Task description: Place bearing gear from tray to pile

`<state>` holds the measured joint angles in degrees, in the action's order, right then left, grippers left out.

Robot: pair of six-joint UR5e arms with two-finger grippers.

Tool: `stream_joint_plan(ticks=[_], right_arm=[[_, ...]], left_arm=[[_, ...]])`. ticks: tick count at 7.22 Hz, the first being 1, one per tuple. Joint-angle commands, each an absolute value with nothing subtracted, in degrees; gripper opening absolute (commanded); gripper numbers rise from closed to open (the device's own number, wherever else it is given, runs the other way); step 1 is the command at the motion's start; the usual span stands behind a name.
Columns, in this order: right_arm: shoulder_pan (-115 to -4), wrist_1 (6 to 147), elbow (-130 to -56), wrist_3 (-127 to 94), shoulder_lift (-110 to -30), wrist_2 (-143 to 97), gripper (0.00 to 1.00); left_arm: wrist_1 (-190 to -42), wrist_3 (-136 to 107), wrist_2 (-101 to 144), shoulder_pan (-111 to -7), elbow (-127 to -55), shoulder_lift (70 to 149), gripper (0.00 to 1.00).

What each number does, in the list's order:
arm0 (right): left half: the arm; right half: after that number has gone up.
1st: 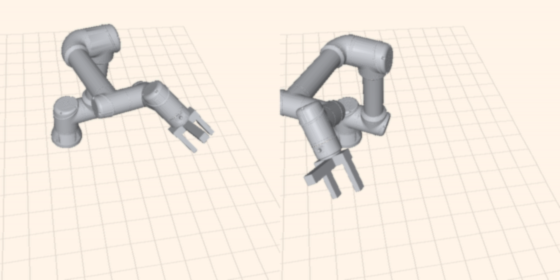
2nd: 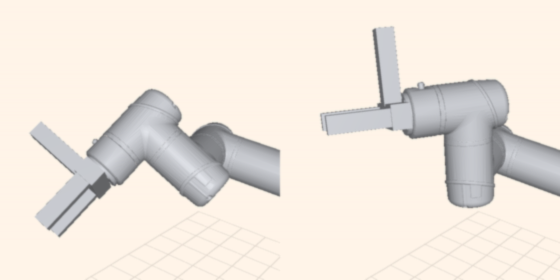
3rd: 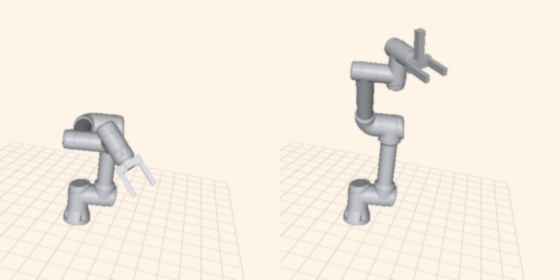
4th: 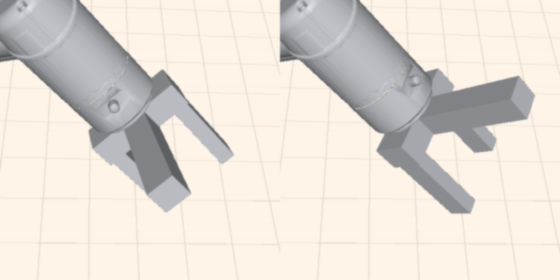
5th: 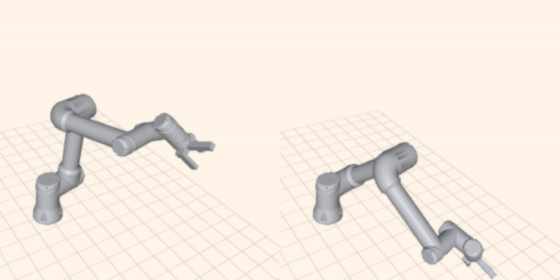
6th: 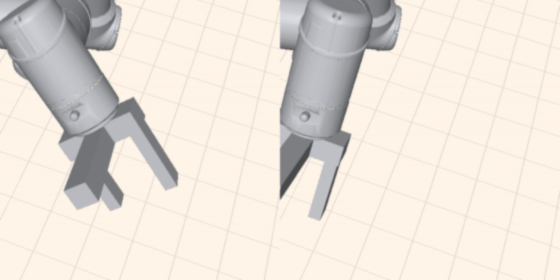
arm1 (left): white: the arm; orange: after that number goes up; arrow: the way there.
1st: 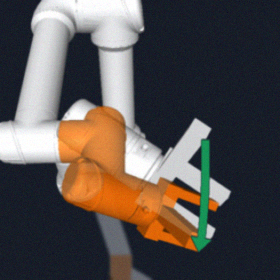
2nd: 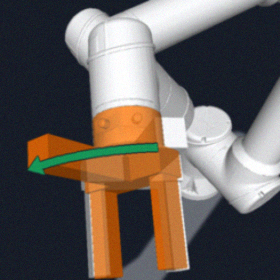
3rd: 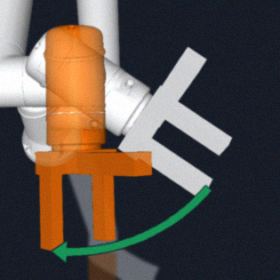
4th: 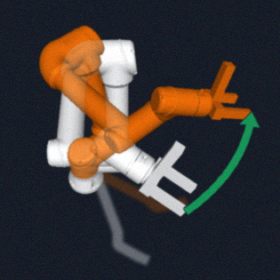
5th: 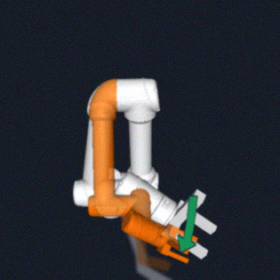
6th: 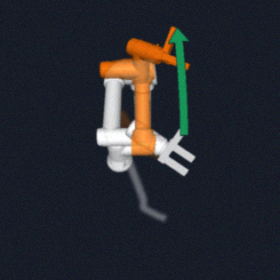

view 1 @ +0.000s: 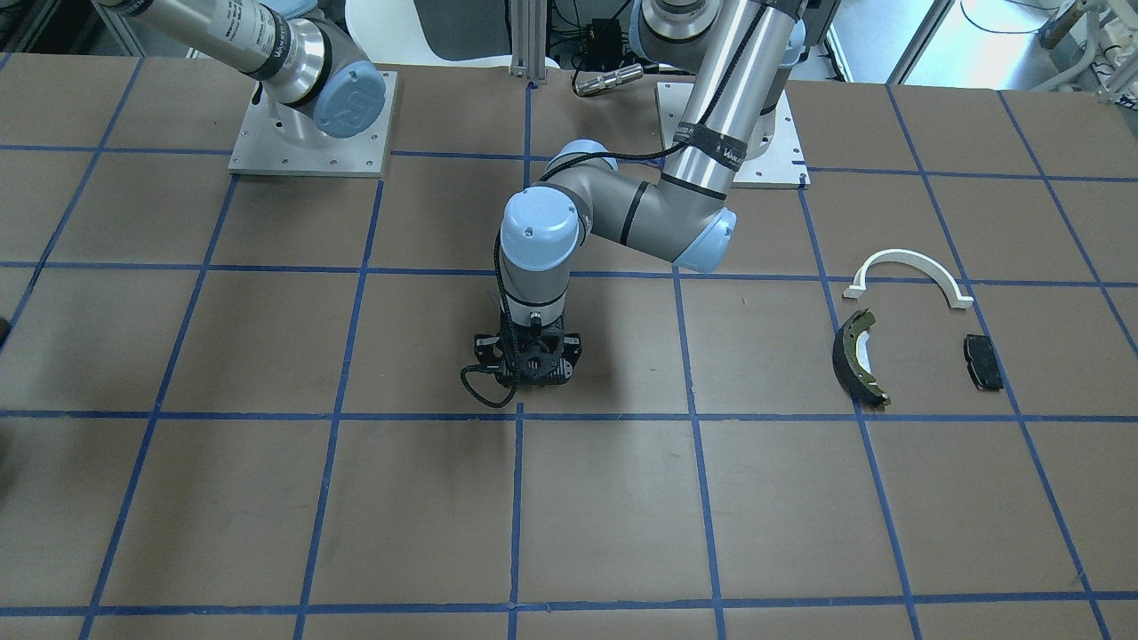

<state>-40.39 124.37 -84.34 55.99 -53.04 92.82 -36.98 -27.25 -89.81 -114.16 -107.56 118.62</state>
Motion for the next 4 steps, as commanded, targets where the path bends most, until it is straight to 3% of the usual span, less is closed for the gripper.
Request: stream_joint_plan(ticks=[1,2,4], right_arm=[[-40.34,124.28,-84.29,55.99,-51.60,92.81,0.91],[-40.34,124.28,-84.29,56.07,-51.59,92.99,0.89],[-40.34,123.93,-84.55,56.07,-51.50,92.81,0.61]], left_arm=[[-37.35,-27.25,-89.82,-114.17,-107.67,117.52,0.00],[-37.44,-27.16,-89.82,-114.08,-107.40,116.99,0.00],[-45.29,-24.55,-90.00,-112.34,-105.48,110.78,0.00]])
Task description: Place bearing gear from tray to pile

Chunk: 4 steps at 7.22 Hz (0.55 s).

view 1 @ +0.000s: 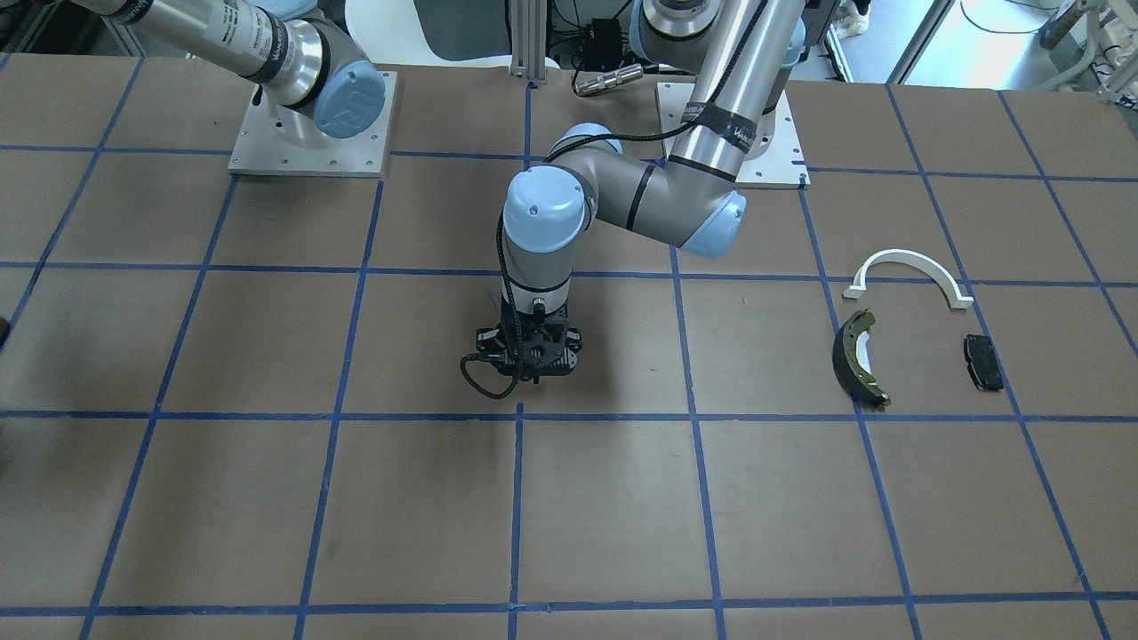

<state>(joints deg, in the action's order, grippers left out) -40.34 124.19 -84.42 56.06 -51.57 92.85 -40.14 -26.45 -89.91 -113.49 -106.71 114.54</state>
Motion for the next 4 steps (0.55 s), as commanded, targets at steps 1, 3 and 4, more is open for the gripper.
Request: stream_joint_plan(ticks=[1,3,4], right_arm=[[-40.43,124.10,-84.38,56.16,-51.42,92.38,0.47],[-40.34,124.10,-84.38,56.51,-51.41,89.30,0.32],[-40.43,124.10,-84.55,56.43,-51.15,89.12,0.22]], left_arm=[[-53.18,-21.56,-90.26,-109.19,-104.77,106.83,0.00],[-67.45,-15.70,-90.61,-97.89,-105.02,99.18,0.00],[-70.98,-7.90,-92.53,-92.08,-105.29,96.70,0.00]])
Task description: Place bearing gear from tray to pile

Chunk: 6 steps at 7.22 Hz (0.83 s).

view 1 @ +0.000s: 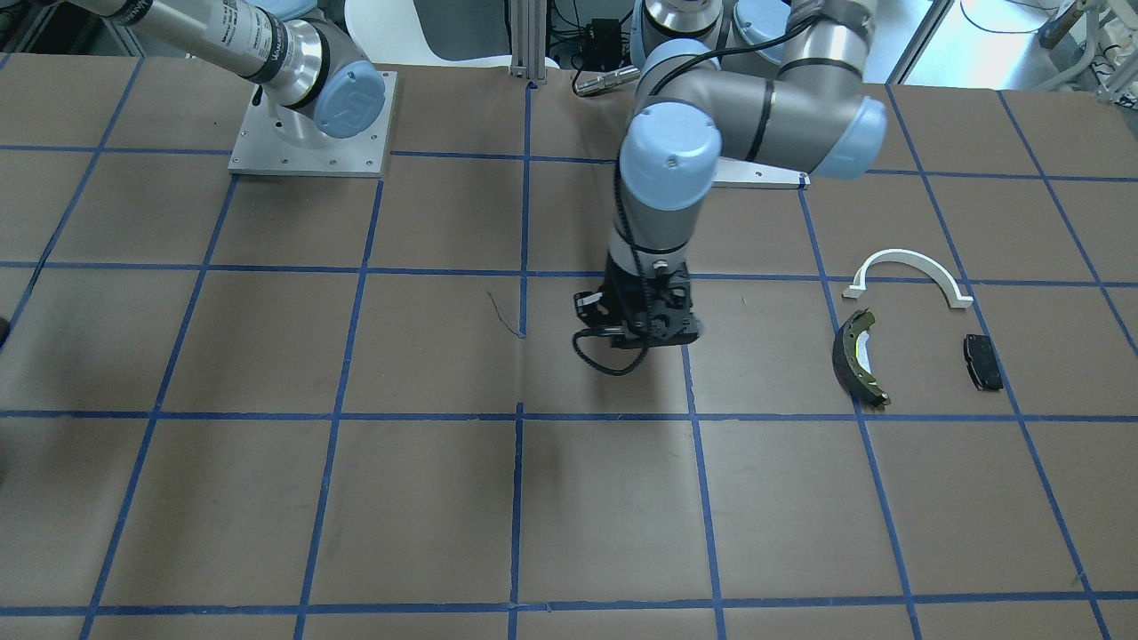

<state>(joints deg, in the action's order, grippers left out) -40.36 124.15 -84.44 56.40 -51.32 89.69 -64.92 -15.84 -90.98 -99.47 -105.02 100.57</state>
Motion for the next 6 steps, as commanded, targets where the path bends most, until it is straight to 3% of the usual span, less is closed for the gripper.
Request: stream_joint_plan(ticks=[1,3,4,6], right_arm=[[-40.60,123.67,-84.46,55.64,-51.59,89.56,0.15],[-42.61,120.61,-84.98,54.15,-55.17,89.47,0.10],[-45.32,115.45,-87.25,49.62,-59.89,89.91,0.09],[-55.66,114.08,-100.73,32.35,-71.22,90.00,0.11]], left_arm=[[-71.10,-2.25,-93.77,-85.50,-105.29,96.07,0.00],[-69.36,14.68,-93.52,-69.60,-105.47,99.38,0.00],[-66.47,20.16,-93.78,-66.48,-105.90,101.32,0.00],[-55.60,31.95,-93.78,-60.07,-107.22,107.55,0.00]])
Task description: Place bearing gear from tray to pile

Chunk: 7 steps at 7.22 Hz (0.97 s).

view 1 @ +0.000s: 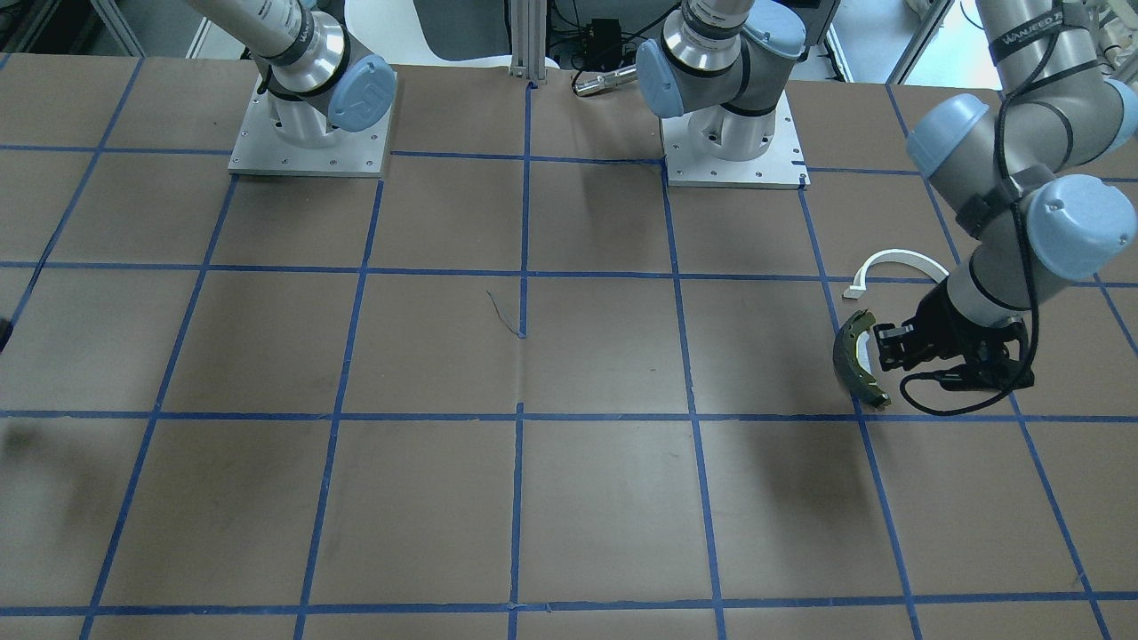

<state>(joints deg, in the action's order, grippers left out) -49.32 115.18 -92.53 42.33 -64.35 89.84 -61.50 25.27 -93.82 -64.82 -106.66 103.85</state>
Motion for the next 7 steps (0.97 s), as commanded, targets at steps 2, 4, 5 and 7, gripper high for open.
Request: stream_joint_plan(ticks=[2,4,5,7], right_arm=[[-70.23,117.05,-113.77,13.54,-84.85,89.21,0.11],[-84.66,122.16,-115.58,0.43,-84.91,85.55,0.12],[-90.03,129.91,-115.84,-4.17,-82.64,82.47,0.13],[-101.54,141.03,-114.27,-9.72,-74.12,82.87,0.13]], left_arm=[[-53.00,36.03,-93.78,-56.43,-108.10,111.35,0.00],[-52.74,36.30,-93.78,-56.16,-108.81,111.80,0.99],[-53.52,36.21,-93.87,-56.34,-108.29,110.49,1.00],[-58.77,35.51,-93.43,-57.57,-108.11,106.89,1.00]])
